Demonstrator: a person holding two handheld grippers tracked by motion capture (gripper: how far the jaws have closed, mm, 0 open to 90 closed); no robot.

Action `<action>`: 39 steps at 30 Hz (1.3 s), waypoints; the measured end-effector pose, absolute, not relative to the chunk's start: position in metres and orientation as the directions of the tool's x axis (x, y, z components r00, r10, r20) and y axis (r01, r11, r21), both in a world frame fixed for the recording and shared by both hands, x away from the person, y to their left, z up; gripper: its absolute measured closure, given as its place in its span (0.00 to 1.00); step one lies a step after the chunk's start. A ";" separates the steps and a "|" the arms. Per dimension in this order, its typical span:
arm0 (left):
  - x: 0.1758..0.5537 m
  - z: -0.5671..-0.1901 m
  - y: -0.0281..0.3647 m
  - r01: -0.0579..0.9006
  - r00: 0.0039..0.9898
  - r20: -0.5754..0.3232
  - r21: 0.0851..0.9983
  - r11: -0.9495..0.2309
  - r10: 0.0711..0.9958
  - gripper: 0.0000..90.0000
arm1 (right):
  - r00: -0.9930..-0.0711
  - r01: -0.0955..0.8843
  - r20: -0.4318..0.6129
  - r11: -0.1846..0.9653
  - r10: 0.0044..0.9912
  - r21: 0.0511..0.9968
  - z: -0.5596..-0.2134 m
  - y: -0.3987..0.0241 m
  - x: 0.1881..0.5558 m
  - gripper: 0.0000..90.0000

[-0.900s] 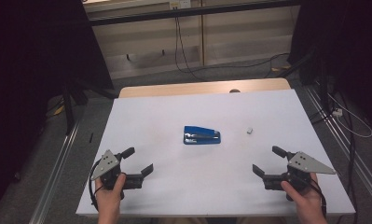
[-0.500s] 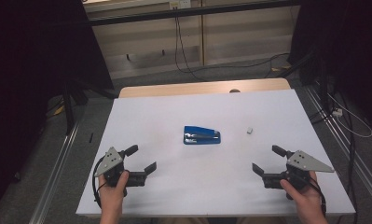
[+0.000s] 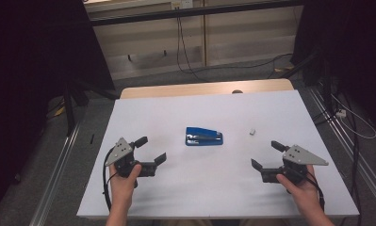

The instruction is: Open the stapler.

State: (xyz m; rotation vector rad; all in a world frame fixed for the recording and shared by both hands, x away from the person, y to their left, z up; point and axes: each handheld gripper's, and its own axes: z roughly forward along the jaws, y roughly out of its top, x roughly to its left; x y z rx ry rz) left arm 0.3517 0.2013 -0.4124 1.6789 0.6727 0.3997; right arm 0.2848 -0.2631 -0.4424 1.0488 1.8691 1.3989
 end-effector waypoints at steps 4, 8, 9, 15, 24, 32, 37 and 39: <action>0.357 -0.414 0.194 0.224 0.776 -0.109 0.968 -0.110 0.621 0.02 | -0.526 0.239 0.010 0.137 0.850 0.961 -0.439 -0.258 0.295 0.03; 0.367 -0.416 0.186 0.236 0.782 -0.114 0.964 -0.122 0.612 0.02 | -0.539 0.229 0.005 0.141 0.843 0.963 -0.435 -0.251 0.305 0.03; 0.369 -0.416 0.184 0.240 0.782 -0.121 0.964 -0.115 0.612 0.02 | -0.542 0.231 0.007 0.141 0.841 0.963 -0.435 -0.249 0.307 0.03; 0.379 -0.420 0.175 0.255 0.787 -0.124 0.958 -0.135 0.604 0.02 | -0.556 0.234 0.010 0.145 0.831 0.961 -0.433 -0.237 0.323 0.04; 0.396 -0.427 0.160 0.262 0.790 -0.116 0.952 -0.161 0.602 0.03 | -0.579 0.242 0.011 0.159 0.815 0.957 -0.433 -0.222 0.339 0.04; 0.409 -0.430 0.146 0.266 0.805 -0.103 0.943 -0.200 0.585 0.04 | -0.588 0.250 0.010 0.170 0.809 0.953 -0.434 -0.214 0.349 0.04; 0.415 -0.433 0.145 0.285 0.795 -0.130 0.942 -0.177 0.592 0.05 | -0.591 0.247 0.009 0.170 0.807 0.954 -0.432 -0.210 0.356 0.03; 0.416 -0.433 0.145 0.286 0.796 -0.128 0.941 -0.181 0.591 0.05 | -0.592 0.251 0.014 0.168 0.806 0.953 -0.431 -0.208 0.358 0.03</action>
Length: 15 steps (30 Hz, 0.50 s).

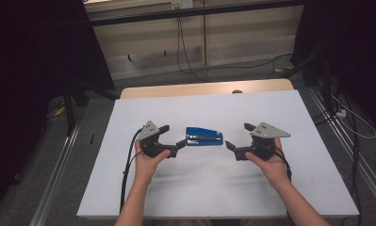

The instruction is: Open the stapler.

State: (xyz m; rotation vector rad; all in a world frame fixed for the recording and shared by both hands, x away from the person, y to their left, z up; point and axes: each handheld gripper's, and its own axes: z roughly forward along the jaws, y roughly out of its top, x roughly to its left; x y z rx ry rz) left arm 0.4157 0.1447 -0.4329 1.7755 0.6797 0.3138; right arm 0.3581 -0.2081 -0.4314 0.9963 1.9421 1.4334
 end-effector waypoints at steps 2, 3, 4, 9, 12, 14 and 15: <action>0.417 -0.432 0.144 0.286 0.797 -0.117 0.937 -0.199 0.593 0.05 | -0.592 0.251 0.015 0.166 0.806 0.954 -0.431 -0.207 0.360 0.03; 0.418 -0.432 0.143 0.285 0.799 -0.115 0.937 -0.204 0.590 0.05 | -0.592 0.252 0.018 0.164 0.806 0.954 -0.431 -0.206 0.361 0.03; 0.419 -0.431 0.142 0.285 0.801 -0.121 0.938 -0.197 0.587 0.05 | -0.593 0.253 0.017 0.165 0.805 0.953 -0.430 -0.205 0.363 0.03; 0.422 -0.431 0.137 0.296 0.808 -0.132 0.934 -0.202 0.574 0.05 | -0.597 0.255 0.017 0.169 0.802 0.952 -0.430 -0.200 0.370 0.04; 0.426 -0.431 0.136 0.299 0.805 -0.132 0.933 -0.202 0.579 0.05 | -0.598 0.258 0.014 0.175 0.802 0.950 -0.430 -0.197 0.376 0.03; 0.428 -0.432 0.136 0.308 0.797 -0.146 0.933 -0.188 0.586 0.05 | -0.598 0.262 0.017 0.175 0.801 0.949 -0.430 -0.196 0.377 0.03; 0.431 -0.432 0.136 0.321 0.793 -0.152 0.927 -0.192 0.590 0.04 | -0.599 0.263 0.020 0.173 0.801 0.949 -0.430 -0.195 0.380 0.03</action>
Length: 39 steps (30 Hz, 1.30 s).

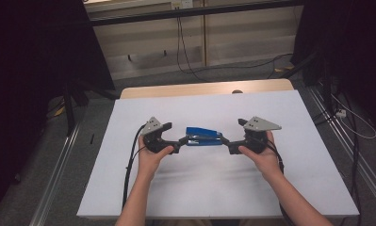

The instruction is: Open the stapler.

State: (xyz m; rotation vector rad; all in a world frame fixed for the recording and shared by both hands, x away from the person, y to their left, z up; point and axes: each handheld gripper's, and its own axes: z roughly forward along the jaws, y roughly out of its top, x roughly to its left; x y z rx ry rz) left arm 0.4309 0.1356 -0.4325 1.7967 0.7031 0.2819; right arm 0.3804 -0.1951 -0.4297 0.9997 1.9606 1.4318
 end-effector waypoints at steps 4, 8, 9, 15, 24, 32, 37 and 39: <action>0.435 -0.431 0.132 0.320 0.796 -0.146 0.926 -0.203 0.588 0.04 | -0.599 0.265 0.015 0.181 0.801 0.947 -0.429 -0.193 0.385 0.04; 0.441 -0.429 0.127 0.328 0.793 -0.154 0.923 -0.200 0.589 0.04 | -0.597 0.274 0.019 0.181 0.802 0.945 -0.427 -0.190 0.392 0.04; 0.444 -0.428 0.126 0.330 0.792 -0.149 0.921 -0.209 0.592 0.04 | -0.598 0.272 0.017 0.184 0.801 0.945 -0.426 -0.188 0.395 0.04; 0.450 -0.427 0.121 0.337 0.800 -0.150 0.913 -0.229 0.580 0.04 | -0.600 0.274 0.010 0.194 0.800 0.942 -0.424 -0.184 0.401 0.04; 0.452 -0.432 0.122 0.323 0.803 -0.095 0.899 -0.296 0.588 0.18 | -0.602 0.280 0.003 0.207 0.799 0.937 -0.422 -0.175 0.407 0.04; 0.455 -0.443 0.120 0.348 0.830 -0.113 0.870 -0.349 0.547 0.23 | -0.601 0.290 0.010 0.207 0.799 0.934 -0.427 -0.173 0.408 0.04; 0.455 -0.446 0.118 0.356 0.831 -0.108 0.857 -0.372 0.546 0.30 | -0.600 0.297 0.009 0.212 0.800 0.931 -0.429 -0.172 0.408 0.04; 0.457 -0.448 0.117 0.353 0.833 -0.108 0.859 -0.371 0.542 0.31 | -0.601 0.297 0.009 0.213 0.799 0.931 -0.429 -0.172 0.409 0.04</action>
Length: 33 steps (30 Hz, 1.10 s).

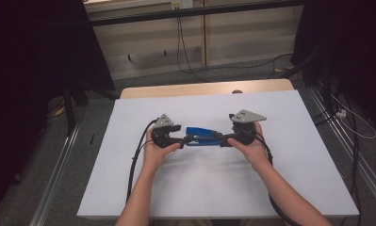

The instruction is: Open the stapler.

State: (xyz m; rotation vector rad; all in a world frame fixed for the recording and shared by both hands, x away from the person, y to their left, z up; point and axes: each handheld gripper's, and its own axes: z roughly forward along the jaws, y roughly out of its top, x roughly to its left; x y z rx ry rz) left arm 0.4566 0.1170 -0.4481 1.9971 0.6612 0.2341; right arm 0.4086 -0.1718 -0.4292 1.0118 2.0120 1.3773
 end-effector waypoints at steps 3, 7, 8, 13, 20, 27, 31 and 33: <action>0.460 -0.451 0.116 0.355 0.832 -0.110 0.858 -0.371 0.544 0.33 | -0.604 0.296 0.011 0.212 0.797 0.931 -0.430 -0.171 0.409 0.04; 0.467 -0.457 0.115 0.354 0.836 -0.123 0.865 -0.356 0.534 0.35 | -0.604 0.303 0.016 0.211 0.797 0.929 -0.432 -0.169 0.411 0.04; 0.468 -0.458 0.115 0.354 0.841 -0.125 0.863 -0.361 0.526 0.35 | -0.605 0.303 0.017 0.211 0.796 0.929 -0.433 -0.169 0.411 0.04; 0.470 -0.463 0.110 0.335 0.869 -0.129 0.864 -0.375 0.478 0.43 | -0.606 0.305 0.015 0.215 0.795 0.928 -0.434 -0.166 0.413 0.05; 0.473 -0.463 0.106 0.319 0.891 -0.131 0.862 -0.394 0.435 0.55 | -0.605 0.303 0.017 0.211 0.796 0.929 -0.432 -0.165 0.414 0.05; 0.473 -0.460 0.109 0.332 0.890 -0.155 0.865 -0.377 0.429 0.57 | -0.605 0.302 0.016 0.211 0.796 0.930 -0.432 -0.165 0.413 0.05; 0.472 -0.453 0.110 0.325 0.889 -0.149 0.872 -0.366 0.433 0.59 | -0.608 0.307 0.019 0.212 0.794 0.928 -0.435 -0.164 0.412 0.05; 0.472 -0.450 0.111 0.332 0.885 -0.167 0.881 -0.337 0.434 0.60 | -0.609 0.310 0.019 0.216 0.793 0.926 -0.436 -0.164 0.412 0.06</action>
